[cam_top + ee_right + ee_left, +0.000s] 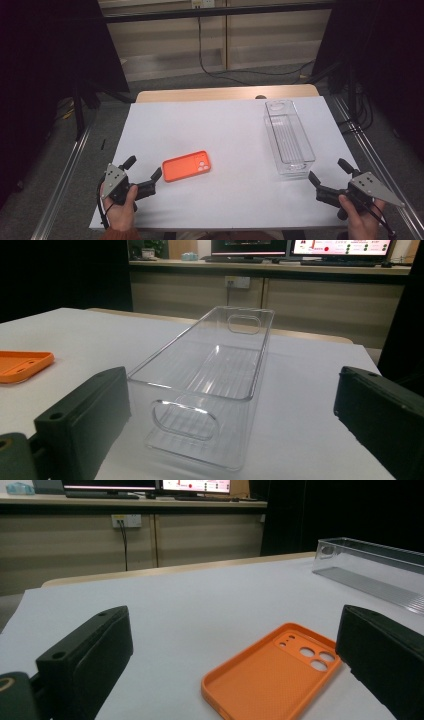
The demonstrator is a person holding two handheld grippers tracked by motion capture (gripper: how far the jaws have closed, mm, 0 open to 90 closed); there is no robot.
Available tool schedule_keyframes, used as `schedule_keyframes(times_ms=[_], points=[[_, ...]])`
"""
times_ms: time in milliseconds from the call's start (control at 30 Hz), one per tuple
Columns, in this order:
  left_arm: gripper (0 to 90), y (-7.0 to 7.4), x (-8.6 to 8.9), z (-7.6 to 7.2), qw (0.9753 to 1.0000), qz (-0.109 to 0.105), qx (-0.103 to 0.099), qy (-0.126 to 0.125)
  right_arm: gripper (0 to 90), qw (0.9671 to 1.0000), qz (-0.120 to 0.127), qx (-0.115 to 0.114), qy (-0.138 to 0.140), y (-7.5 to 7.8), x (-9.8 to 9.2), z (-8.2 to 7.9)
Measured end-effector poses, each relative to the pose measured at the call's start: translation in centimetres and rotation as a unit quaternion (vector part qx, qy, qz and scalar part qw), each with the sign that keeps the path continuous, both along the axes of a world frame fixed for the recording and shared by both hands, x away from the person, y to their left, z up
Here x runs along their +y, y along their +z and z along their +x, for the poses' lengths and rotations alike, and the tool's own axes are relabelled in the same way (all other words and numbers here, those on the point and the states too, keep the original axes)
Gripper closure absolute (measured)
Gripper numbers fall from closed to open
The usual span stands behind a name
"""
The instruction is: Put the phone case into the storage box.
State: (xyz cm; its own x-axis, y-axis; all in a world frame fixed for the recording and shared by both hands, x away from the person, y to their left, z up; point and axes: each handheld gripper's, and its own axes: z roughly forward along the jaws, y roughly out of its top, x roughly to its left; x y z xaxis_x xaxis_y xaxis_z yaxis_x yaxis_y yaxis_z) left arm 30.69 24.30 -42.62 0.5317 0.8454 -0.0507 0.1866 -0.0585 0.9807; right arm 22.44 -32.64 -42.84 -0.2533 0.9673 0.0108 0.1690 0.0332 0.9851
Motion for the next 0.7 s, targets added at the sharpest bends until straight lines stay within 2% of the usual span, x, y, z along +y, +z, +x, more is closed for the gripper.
schedule_keyframes(times_ms=[67,200,267,467,600,700], points=[[2.0,0.0,-0.1,0.1,0.9998,-0.003,0.009,-0.014,0.9,1.0,0.002,0.002,-0.001,0.0,0.0,0.0],[2.2,0.1,-0.3,0.2,0.9997,0.005,0.007,-0.024,0.9,1.0,0.005,0.006,0.001,-0.1,-0.1,0.0],[2.2,0.1,-0.4,0.3,0.9997,-0.003,0.008,-0.021,0.9,1.0,0.005,0.005,0.005,-0.1,-0.1,0.1],[2.4,0.2,-0.3,0.6,0.9999,-0.002,0.008,-0.013,0.9,0.9999,0.005,0.006,0.006,-0.1,-0.1,0.1],[2.5,0.2,-0.4,1.0,0.9998,-0.001,0.01,-0.019,0.8,0.9999,0.006,0.008,0.007,-0.1,0.0,0.1],[3.2,0.3,-0.4,1.4,0.9999,0.008,0.002,-0.011,0.7,0.9999,0.005,0.009,0.009,-0.1,0.1,0.1]])
